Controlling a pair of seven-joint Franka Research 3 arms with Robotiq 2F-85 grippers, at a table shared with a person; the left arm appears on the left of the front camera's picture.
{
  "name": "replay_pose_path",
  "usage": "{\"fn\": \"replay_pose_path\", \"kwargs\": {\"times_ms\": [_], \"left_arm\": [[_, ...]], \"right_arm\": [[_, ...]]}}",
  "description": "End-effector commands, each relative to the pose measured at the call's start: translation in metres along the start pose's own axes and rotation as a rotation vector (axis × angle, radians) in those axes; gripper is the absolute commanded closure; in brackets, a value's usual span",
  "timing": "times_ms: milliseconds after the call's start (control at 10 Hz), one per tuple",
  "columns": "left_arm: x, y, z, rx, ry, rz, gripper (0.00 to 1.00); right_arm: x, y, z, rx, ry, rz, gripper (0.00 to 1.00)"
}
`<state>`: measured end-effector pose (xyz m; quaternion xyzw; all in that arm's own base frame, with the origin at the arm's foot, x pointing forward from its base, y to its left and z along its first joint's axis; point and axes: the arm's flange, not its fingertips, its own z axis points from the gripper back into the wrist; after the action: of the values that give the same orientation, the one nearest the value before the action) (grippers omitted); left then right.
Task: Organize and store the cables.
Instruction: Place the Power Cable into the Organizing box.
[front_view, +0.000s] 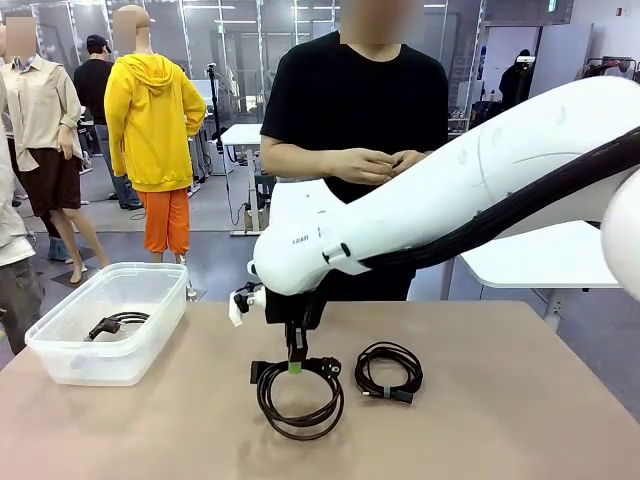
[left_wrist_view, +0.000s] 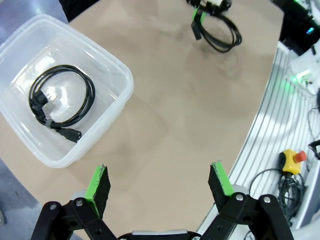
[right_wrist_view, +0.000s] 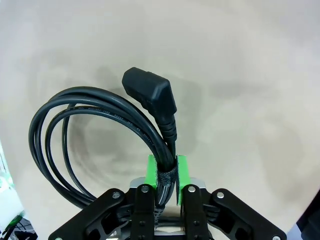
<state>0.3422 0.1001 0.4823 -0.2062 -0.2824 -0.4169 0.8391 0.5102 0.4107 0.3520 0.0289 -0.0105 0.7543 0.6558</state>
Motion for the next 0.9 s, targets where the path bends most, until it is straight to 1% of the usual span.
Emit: {"fn": "replay_pose_path", "kwargs": {"times_ms": [0, 100, 300, 400, 500, 600, 700, 800], "left_arm": [[-0.001, 0.001, 0.0, -0.017, -0.021, -0.007, 0.0], [-0.001, 0.001, 0.0, -0.017, -0.021, -0.007, 0.0], [-0.001, 0.001, 0.0, -0.017, -0.021, -0.007, 0.0], [-0.001, 0.001, 0.0, -0.017, -0.021, -0.007, 0.0], [0.0, 0.0, 0.0, 0.0, 0.0, 0.0, 0.0], [0.007, -0.012, 0.004, -0.019, -0.037, -0.023, 0.0], [0.013, -0.02, 0.002, -0.058, -0.048, -0.03, 0.0], [0.019, -0.028, 0.0, -0.109, -0.068, -0.021, 0.0]], "right_arm": [[0.006, -0.006, -0.011, -0.008, 0.022, -0.046, 0.81], [0.006, -0.008, -0.019, -0.01, 0.03, -0.049, 0.81], [0.005, -0.008, -0.02, -0.026, 0.049, -0.047, 0.81], [0.003, -0.007, -0.02, -0.035, 0.053, -0.053, 0.69], [0.002, -0.005, -0.02, -0.035, 0.052, -0.047, 0.46], [-0.001, -0.004, -0.017, -0.042, 0.045, -0.054, 0.33], [-0.005, -0.002, -0.01, -0.059, 0.037, -0.065, 0.11], [-0.012, 0.001, -0.003, -0.07, 0.025, -0.075, 0.0]]}}
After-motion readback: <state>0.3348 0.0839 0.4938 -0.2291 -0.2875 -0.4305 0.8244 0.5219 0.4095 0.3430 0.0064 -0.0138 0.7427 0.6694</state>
